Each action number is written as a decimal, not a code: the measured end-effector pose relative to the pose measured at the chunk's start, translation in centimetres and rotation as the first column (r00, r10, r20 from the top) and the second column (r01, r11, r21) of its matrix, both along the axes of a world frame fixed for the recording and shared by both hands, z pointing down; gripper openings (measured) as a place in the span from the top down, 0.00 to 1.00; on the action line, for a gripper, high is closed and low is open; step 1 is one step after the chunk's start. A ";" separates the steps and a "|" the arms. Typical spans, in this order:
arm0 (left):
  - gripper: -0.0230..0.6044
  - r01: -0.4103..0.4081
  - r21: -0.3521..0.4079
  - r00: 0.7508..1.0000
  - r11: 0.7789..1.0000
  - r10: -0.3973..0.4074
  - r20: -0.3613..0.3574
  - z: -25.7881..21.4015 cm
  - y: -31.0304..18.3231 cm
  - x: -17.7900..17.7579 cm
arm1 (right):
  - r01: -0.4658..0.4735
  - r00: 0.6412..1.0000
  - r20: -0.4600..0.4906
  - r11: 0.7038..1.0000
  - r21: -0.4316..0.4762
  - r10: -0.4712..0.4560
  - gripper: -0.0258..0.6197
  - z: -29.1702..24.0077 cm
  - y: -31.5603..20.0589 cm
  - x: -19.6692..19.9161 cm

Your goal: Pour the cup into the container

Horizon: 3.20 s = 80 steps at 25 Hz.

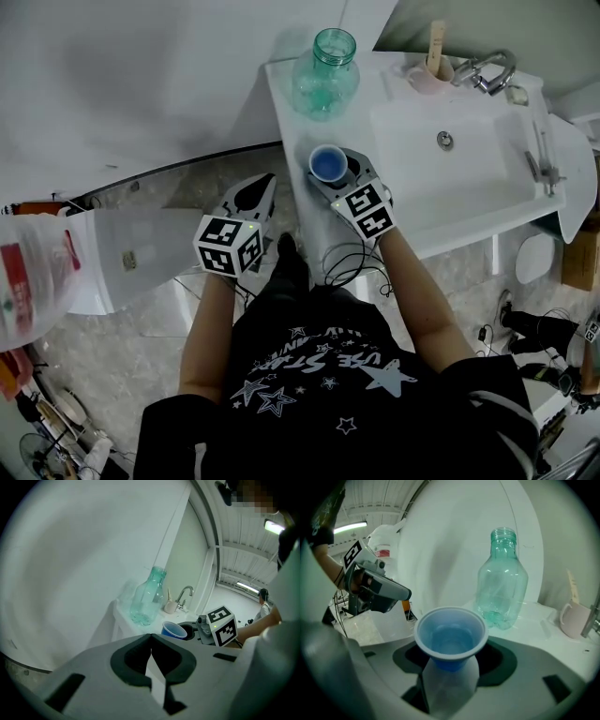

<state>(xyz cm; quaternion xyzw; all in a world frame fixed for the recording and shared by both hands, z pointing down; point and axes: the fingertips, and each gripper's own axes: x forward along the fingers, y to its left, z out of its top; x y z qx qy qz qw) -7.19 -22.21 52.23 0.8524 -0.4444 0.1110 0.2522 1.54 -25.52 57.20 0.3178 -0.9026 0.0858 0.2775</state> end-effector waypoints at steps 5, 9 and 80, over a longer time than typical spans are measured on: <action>0.94 -0.001 0.008 1.000 1.000 0.001 0.000 -0.3 0.2 0.1 | -0.018 1.000 0.007 1.000 -0.001 0.018 0.52 0.0 -0.1 0.0; 0.94 0.000 0.020 1.000 1.000 0.000 0.005 -0.7 0.5 0.2 | -0.043 0.999 0.027 0.999 -0.002 0.043 0.44 -0.4 -0.1 0.3; 0.94 -0.030 0.162 0.996 0.986 0.044 -0.079 -6.7 31.7 3.1 | -0.363 0.929 0.141 0.913 0.186 0.341 0.95 -13.3 33.0 10.3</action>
